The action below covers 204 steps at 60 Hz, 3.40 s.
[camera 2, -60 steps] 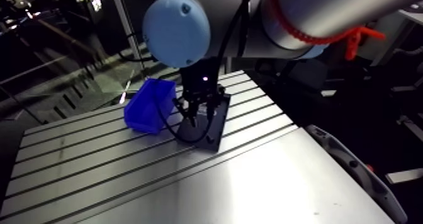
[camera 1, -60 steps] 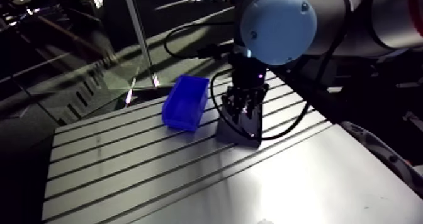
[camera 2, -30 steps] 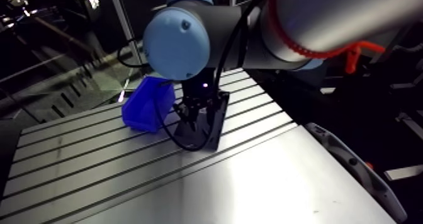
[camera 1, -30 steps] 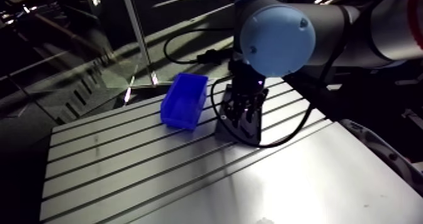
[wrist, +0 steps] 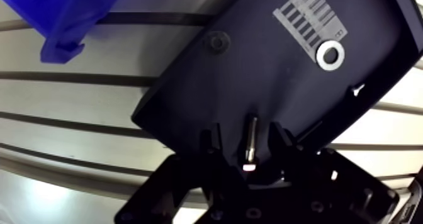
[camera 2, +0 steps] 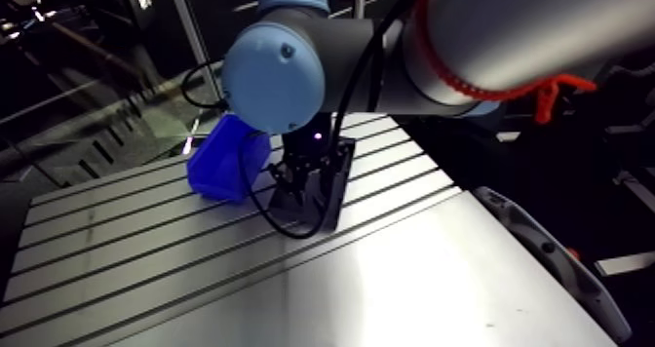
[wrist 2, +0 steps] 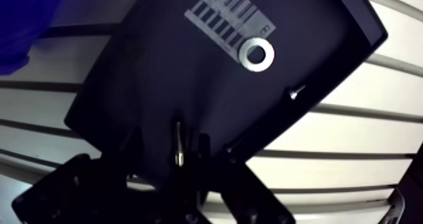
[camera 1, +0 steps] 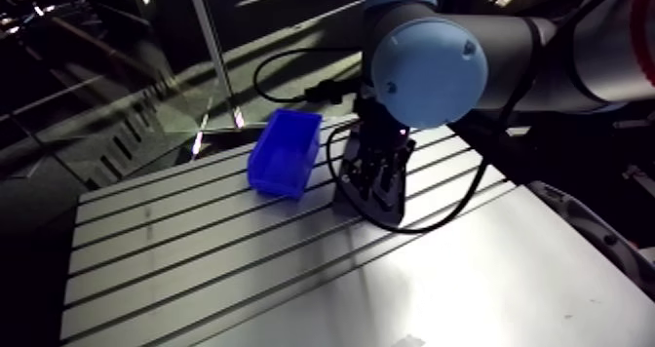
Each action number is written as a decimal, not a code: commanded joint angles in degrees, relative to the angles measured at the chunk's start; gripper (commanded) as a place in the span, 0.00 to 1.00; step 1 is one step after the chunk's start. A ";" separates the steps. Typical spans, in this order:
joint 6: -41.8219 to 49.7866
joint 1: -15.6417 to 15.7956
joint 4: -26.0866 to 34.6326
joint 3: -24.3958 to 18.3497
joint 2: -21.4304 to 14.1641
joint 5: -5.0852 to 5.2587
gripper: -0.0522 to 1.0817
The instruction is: Pick up the M10 bolt from the tray and put it into the blue bin.
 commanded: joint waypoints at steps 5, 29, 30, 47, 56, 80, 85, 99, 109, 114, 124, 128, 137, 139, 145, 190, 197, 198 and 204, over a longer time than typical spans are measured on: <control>0.14 0.00 -0.06 0.02 0.14 0.00 0.50; 0.06 -0.08 -2.03 0.02 0.22 -0.56 0.55; -0.02 -0.09 -2.23 0.02 0.22 -0.91 0.55; -0.03 -0.79 -2.44 0.02 0.66 -1.76 0.55; -0.03 -0.88 -2.44 0.02 0.68 -2.11 0.55; -0.03 -0.79 -2.09 0.11 0.24 -1.85 0.55; -0.03 -0.71 -2.08 0.11 0.15 -1.85 0.55; 0.04 -0.62 -2.08 0.19 0.14 -1.76 0.55; 0.05 -0.62 -2.08 0.45 0.14 -1.85 0.55; 0.05 -0.62 -2.08 0.55 0.14 -1.92 0.55; 0.05 -0.62 -2.08 0.72 0.22 -1.94 0.55; 0.05 -0.62 -2.17 0.81 0.22 -2.02 0.55; 0.14 -0.53 -2.17 0.90 0.22 -2.01 0.55; 0.14 -0.53 -2.17 0.98 0.22 -2.02 0.55; 0.14 -0.53 -2.17 1.23 0.31 -2.02 0.55; 0.14 -0.35 -2.26 1.34 0.12 -2.02 0.72; 0.14 -0.28 -2.26 1.43 0.05 -1.94 0.74; 0.14 -0.28 -2.26 1.43 0.05 -1.94 0.74; 0.15 -0.26 -2.26 1.43 0.05 -1.94 0.75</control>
